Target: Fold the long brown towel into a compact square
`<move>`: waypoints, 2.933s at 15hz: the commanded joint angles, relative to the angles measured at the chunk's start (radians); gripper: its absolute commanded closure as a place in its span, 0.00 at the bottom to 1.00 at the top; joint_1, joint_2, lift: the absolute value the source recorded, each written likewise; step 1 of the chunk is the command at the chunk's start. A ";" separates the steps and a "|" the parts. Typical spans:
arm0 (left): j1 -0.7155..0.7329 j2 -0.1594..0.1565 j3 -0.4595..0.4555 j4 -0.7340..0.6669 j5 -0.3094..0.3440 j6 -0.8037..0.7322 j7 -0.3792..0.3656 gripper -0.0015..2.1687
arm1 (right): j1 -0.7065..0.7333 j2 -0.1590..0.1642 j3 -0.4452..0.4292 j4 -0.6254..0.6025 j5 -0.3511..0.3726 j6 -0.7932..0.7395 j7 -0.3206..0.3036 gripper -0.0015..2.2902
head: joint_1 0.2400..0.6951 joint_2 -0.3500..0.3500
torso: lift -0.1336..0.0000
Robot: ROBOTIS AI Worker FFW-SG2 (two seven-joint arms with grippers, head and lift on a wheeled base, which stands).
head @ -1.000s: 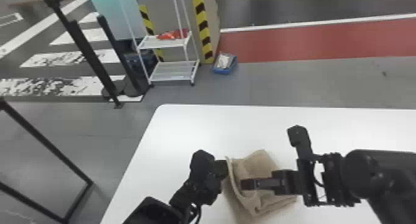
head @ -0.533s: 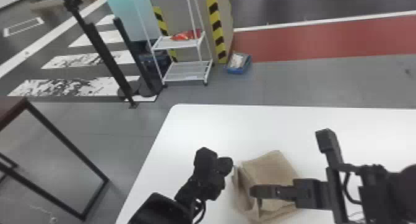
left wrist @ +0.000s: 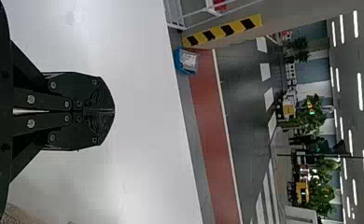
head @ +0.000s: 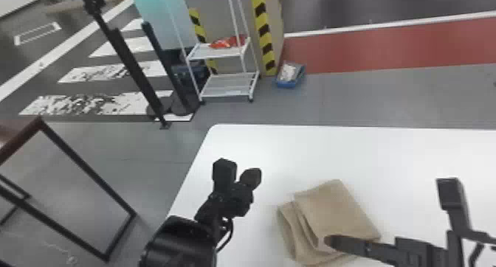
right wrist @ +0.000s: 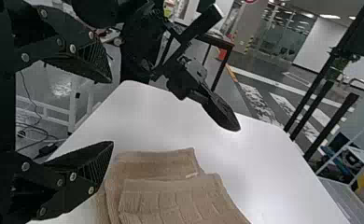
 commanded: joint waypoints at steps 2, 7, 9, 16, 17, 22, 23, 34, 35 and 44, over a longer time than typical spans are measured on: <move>-0.008 0.009 0.007 0.014 0.017 -0.009 -0.009 0.79 | 0.015 0.001 -0.042 0.044 0.105 -0.115 0.053 0.60 | 1.00 0.99 | 1.00; -0.008 0.019 0.008 0.019 0.025 -0.006 -0.028 0.79 | 0.086 0.001 -0.051 0.056 0.160 -0.204 0.039 0.65 | 1.00 0.94 | 1.00; -0.008 0.021 0.013 0.026 0.025 -0.006 -0.029 0.79 | 0.086 0.001 -0.056 0.085 0.186 -0.244 0.041 0.65 | 1.00 0.93 | 1.00; 0.000 0.021 0.017 0.026 0.029 -0.009 -0.042 0.79 | 0.077 0.001 -0.041 0.173 0.261 -0.355 0.019 0.65 | 1.00 0.90 | 1.00; 0.003 0.021 0.019 0.025 0.029 -0.009 -0.042 0.79 | 0.074 0.001 -0.044 0.187 0.271 -0.364 0.019 0.65 | 1.00 0.90 | 1.00; 0.003 0.019 0.017 0.025 0.031 -0.015 -0.042 0.79 | -0.002 0.001 -0.053 0.343 0.280 -0.459 0.019 0.65 | 1.00 0.87 | 1.00; 0.003 0.019 0.017 0.023 0.032 -0.015 -0.042 0.79 | -0.022 0.001 -0.056 0.380 0.280 -0.468 0.018 0.65 | 1.00 0.86 | 1.00; 0.002 0.021 0.011 0.023 0.048 -0.021 -0.043 0.79 | -0.336 0.001 -0.070 0.700 0.286 -0.646 0.006 0.65 | 1.00 0.79 | 1.00; 0.005 0.021 0.013 0.022 0.048 -0.021 -0.046 0.79 | -0.380 0.001 -0.070 0.745 0.292 -0.658 0.007 0.65 | 1.00 0.78 | 1.00; 0.014 0.024 0.019 0.006 0.060 0.000 -0.055 0.79 | -0.089 0.001 -0.078 0.328 0.246 -0.361 -0.033 0.65 | 1.00 0.83 | 1.00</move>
